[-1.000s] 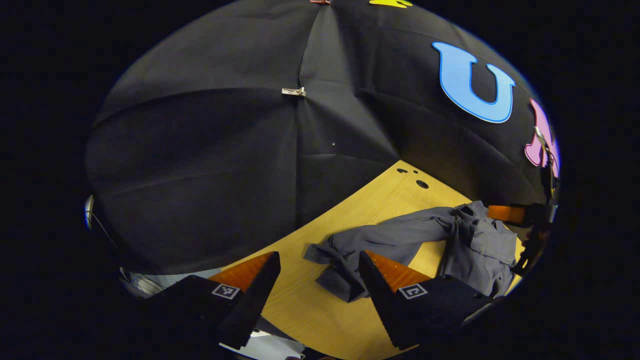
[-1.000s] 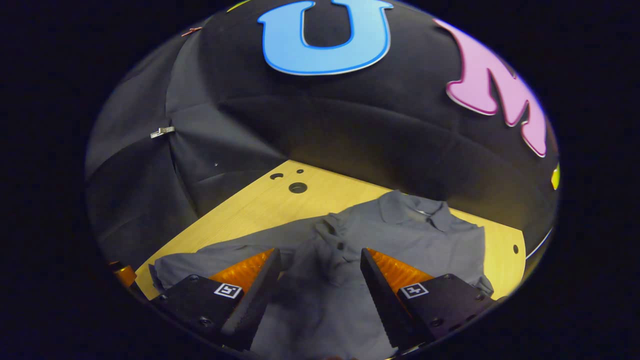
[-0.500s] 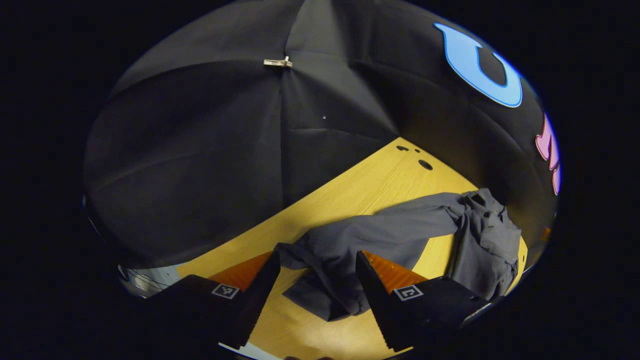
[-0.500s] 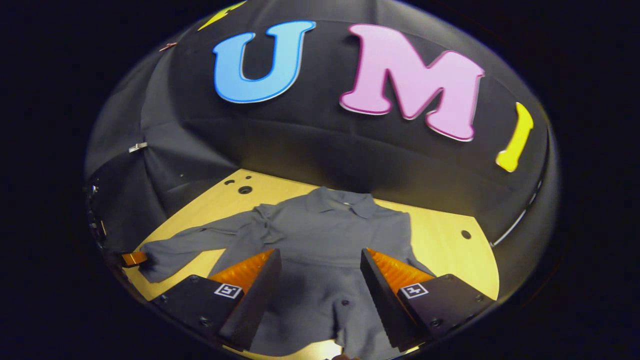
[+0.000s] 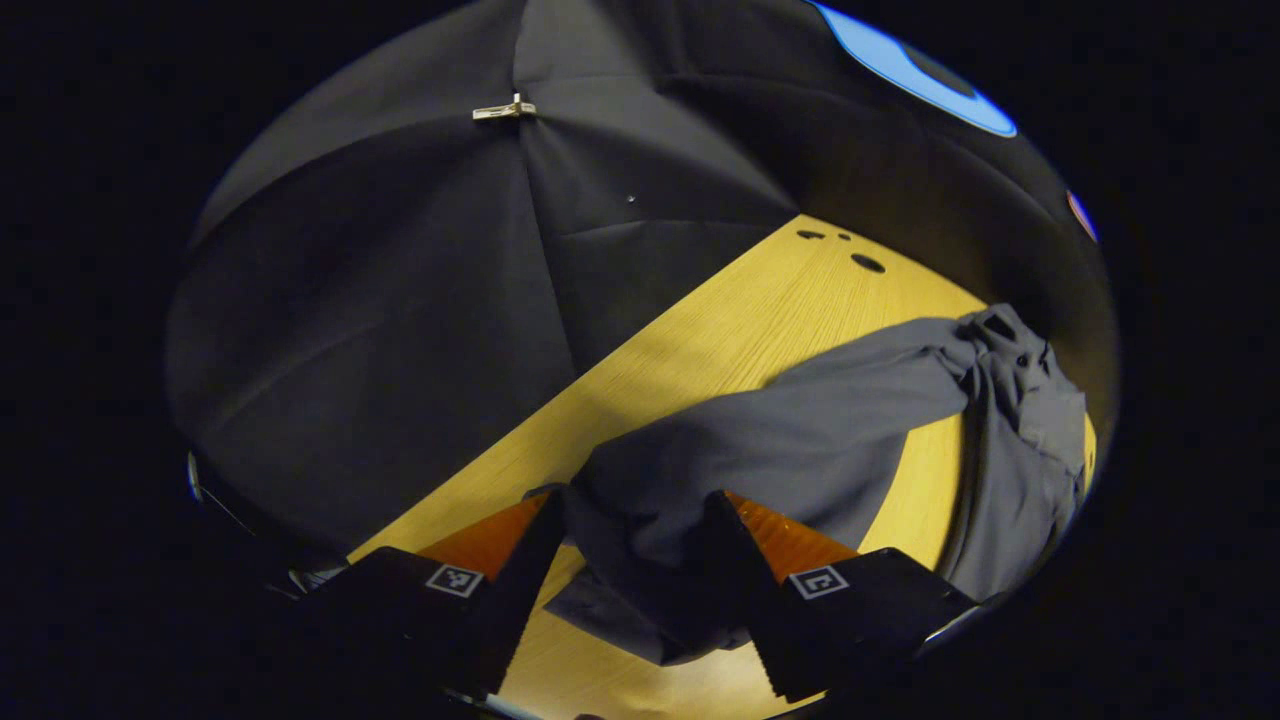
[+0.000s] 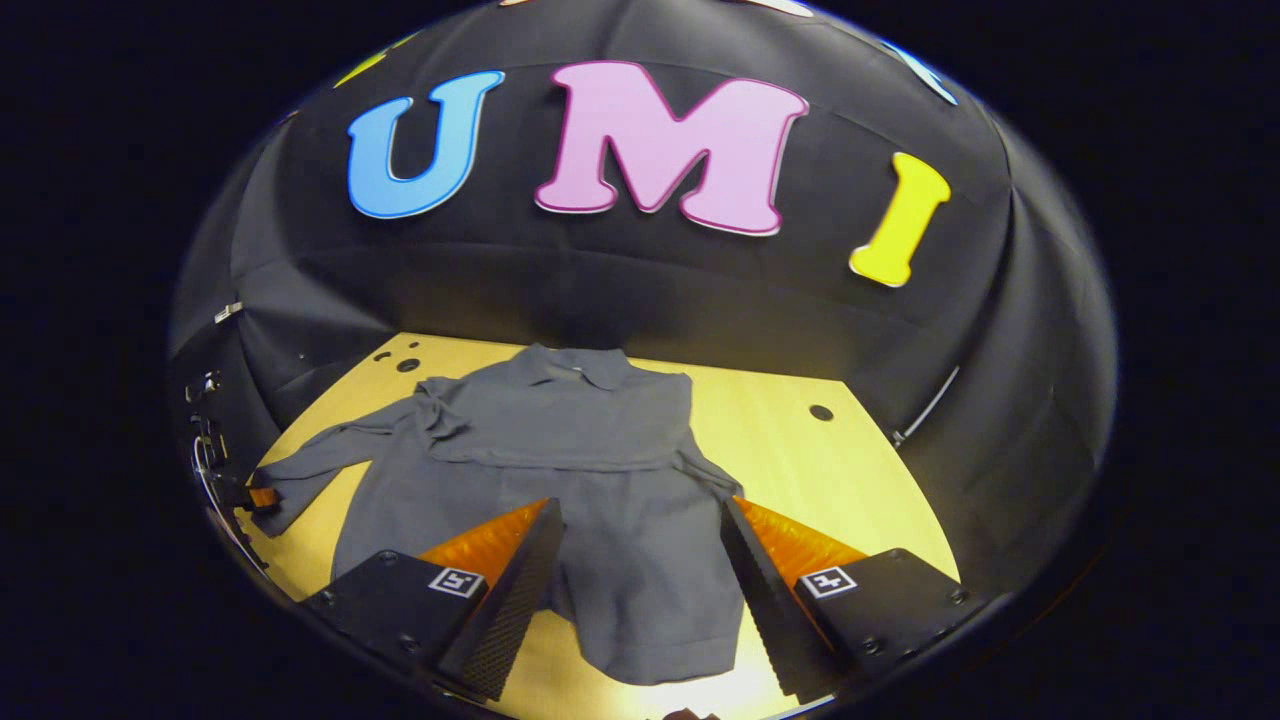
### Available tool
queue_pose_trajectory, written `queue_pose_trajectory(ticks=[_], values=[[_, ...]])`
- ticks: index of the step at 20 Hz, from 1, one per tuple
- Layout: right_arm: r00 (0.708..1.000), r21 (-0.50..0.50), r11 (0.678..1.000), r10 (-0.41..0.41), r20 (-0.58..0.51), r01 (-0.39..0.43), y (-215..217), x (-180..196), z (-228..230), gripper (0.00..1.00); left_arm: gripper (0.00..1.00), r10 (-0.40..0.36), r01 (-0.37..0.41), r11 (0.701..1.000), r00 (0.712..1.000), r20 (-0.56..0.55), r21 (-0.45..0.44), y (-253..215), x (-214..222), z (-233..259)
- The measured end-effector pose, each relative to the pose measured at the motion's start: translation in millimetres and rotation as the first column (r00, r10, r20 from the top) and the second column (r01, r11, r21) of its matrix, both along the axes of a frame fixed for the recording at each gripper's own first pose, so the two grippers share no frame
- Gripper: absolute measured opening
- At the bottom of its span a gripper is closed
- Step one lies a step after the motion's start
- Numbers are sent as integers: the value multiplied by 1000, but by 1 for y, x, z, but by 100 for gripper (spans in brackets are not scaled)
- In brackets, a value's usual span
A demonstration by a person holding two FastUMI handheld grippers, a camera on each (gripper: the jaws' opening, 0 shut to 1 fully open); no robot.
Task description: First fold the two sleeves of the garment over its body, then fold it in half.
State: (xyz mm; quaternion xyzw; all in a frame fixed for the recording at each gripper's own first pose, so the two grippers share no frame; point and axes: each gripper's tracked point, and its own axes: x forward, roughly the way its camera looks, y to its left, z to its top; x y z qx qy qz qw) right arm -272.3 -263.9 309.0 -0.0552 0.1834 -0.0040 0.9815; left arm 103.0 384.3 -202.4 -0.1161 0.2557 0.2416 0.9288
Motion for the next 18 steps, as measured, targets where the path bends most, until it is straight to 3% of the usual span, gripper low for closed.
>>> queue_pose_trajectory(ticks=[4,6,9,12,15,18], values=[[998,19,998,-62,-3,63,-29,-6,-3,98,78,-14,14,1000,1000,0,-10,-6,4,-1],[998,21,998,-61,-8,61,-36,-7,-8,98,57,-33,33,999,999,-1,-4,-14,9,-2],[999,29,998,-49,-14,50,-44,-8,-11,98,17,-52,52,998,999,-13,34,-18,12,0],[998,49,997,-65,2,64,-58,-5,-7,98,6,-60,61,998,998,-34,13,-28,13,8],[996,65,994,-86,-1,85,-76,0,-9,98,6,-53,53,997,999,3,-49,-42,18,23],[994,83,991,-110,1,110,-95,5,-7,98,5,-73,75,996,996,54,-42,-56,29,58]])
